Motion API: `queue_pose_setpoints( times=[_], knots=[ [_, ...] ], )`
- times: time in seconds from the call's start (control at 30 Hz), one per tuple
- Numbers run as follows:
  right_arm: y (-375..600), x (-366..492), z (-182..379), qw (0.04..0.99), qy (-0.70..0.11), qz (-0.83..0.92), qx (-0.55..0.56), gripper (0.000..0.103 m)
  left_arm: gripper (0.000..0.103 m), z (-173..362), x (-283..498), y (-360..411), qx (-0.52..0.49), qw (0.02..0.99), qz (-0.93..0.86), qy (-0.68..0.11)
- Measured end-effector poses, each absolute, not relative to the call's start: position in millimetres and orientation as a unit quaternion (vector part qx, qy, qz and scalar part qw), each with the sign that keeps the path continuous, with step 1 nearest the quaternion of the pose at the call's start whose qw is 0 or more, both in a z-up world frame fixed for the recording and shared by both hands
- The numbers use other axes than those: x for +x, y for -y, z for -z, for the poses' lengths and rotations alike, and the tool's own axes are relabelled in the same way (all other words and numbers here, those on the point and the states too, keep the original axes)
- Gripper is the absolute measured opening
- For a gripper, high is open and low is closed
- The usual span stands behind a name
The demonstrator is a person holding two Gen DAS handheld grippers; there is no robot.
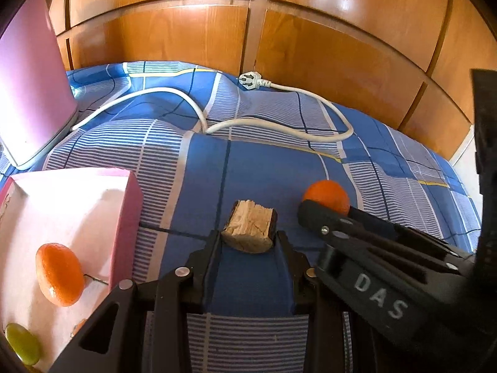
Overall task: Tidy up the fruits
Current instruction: 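Close the left tool on the beige root piece while the right tool grasps the orange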
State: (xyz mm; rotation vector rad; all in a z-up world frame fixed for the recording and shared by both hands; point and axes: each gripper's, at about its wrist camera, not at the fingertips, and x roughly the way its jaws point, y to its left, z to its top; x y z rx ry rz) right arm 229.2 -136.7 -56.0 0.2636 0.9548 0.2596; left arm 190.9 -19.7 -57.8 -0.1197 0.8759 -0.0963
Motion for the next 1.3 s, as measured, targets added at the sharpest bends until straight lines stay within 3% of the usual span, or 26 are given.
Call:
queue_pose_setpoints(
  times=[0.57, 1.03, 1.3],
  knots=[
    [173, 202, 60, 0.869, -0.470, -0.092, 0.123, 0.038, 0.034, 59, 182, 22, -0.046, 0.901, 0.040, -0.430],
    [201, 103, 61, 0.885, -0.458, -0.081, 0.037, 0.036, 0.034, 60, 93, 48, -0.041, 0.904, 0.046, -0.422],
    [205, 89, 66, 0.899, -0.432, -0.057, 0.038, 0.036, 0.034, 67, 74, 50, -0.023, 0.916, 0.051, -0.397]
  ],
)
